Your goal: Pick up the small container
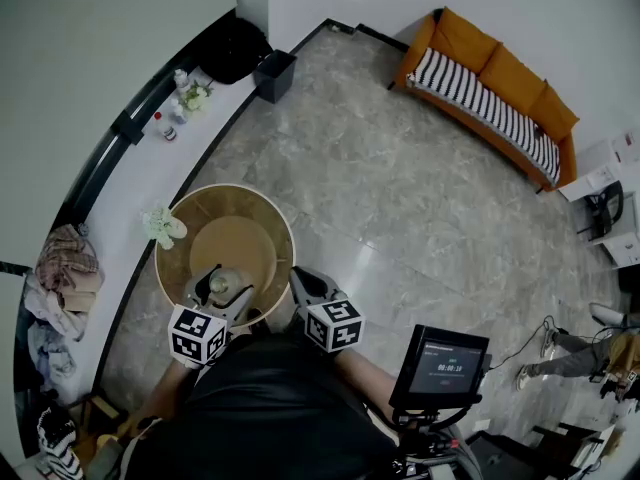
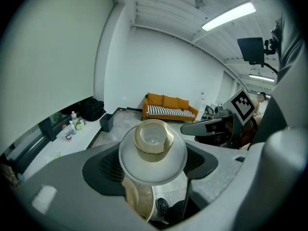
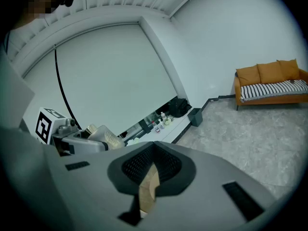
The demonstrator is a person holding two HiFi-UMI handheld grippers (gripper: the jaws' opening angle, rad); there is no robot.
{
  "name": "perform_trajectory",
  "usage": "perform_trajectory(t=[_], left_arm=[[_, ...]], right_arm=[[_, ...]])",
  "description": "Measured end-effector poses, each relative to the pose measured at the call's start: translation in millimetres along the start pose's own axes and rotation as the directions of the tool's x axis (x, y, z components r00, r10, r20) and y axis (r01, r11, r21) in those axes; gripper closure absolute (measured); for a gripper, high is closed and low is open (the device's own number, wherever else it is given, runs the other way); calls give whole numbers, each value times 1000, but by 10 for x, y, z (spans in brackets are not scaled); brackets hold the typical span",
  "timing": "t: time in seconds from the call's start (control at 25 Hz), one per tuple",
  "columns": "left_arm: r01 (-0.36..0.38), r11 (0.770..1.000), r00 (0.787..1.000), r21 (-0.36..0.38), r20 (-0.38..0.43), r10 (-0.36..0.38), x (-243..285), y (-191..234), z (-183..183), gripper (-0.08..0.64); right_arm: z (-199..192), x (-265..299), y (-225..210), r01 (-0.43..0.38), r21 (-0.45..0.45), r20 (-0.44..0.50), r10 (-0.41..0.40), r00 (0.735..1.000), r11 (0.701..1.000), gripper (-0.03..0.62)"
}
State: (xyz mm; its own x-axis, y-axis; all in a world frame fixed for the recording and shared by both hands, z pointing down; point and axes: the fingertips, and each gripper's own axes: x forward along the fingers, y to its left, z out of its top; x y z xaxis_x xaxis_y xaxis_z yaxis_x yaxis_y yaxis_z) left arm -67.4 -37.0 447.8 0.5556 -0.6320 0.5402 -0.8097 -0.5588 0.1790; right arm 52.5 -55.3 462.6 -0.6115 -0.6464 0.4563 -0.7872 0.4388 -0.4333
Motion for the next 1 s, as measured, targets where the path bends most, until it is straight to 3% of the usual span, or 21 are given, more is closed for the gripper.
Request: perform_trajectory(t=[0.28, 1.0], left_arm=[[6, 1000, 999, 17, -45, -5, -21, -51, -119, 231], [11, 1000, 999, 23, -40, -11, 48, -29, -87, 232]], right_arm=[[-21, -46, 48, -11, -11, 9, 11, 1000, 1000, 586], [43, -53, 85, -27, -53, 44, 29, 999, 998, 586]])
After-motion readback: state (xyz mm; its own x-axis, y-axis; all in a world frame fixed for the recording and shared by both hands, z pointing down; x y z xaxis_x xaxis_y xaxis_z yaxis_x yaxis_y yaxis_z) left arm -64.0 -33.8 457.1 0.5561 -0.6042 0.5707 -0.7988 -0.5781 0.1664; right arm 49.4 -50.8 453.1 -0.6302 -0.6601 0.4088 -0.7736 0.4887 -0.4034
